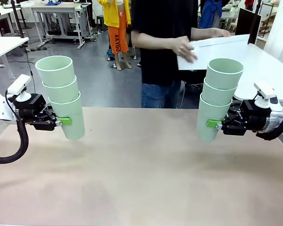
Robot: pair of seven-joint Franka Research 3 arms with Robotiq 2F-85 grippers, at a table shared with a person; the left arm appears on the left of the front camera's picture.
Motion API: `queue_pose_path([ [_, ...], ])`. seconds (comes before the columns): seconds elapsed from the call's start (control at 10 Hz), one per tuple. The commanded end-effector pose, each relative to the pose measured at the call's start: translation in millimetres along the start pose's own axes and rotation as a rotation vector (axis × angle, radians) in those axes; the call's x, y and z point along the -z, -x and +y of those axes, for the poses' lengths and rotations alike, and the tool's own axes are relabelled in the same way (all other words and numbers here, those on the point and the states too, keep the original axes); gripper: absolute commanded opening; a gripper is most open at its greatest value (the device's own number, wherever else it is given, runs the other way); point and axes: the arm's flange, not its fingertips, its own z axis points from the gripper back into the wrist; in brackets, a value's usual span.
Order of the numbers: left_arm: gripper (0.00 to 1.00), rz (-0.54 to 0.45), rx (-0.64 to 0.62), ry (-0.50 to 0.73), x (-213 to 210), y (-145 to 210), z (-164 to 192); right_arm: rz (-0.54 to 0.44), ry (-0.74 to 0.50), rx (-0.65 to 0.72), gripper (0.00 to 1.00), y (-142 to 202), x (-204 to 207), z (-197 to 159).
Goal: Stack the cups and store them in the basket.
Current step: Place the stack of Reusable plastic cups into the Pantry Basket.
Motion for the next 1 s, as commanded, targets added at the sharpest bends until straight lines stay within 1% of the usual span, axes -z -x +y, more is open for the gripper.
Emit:
queue_pose_path([
  [0.0, 0.87, -0.006, 0.013, 0.000, 0.8, -4.5, 0.5, 0.000, -0.001, -0.012, 0.87, -3.1, 1.2, 0.0],
  [0.9, 0.87, -0.006, 0.013, 0.000, 0.8, -4.5, 0.5, 0.000, -0.001, -0.012, 0.87, -3.1, 1.2, 0.0],
])
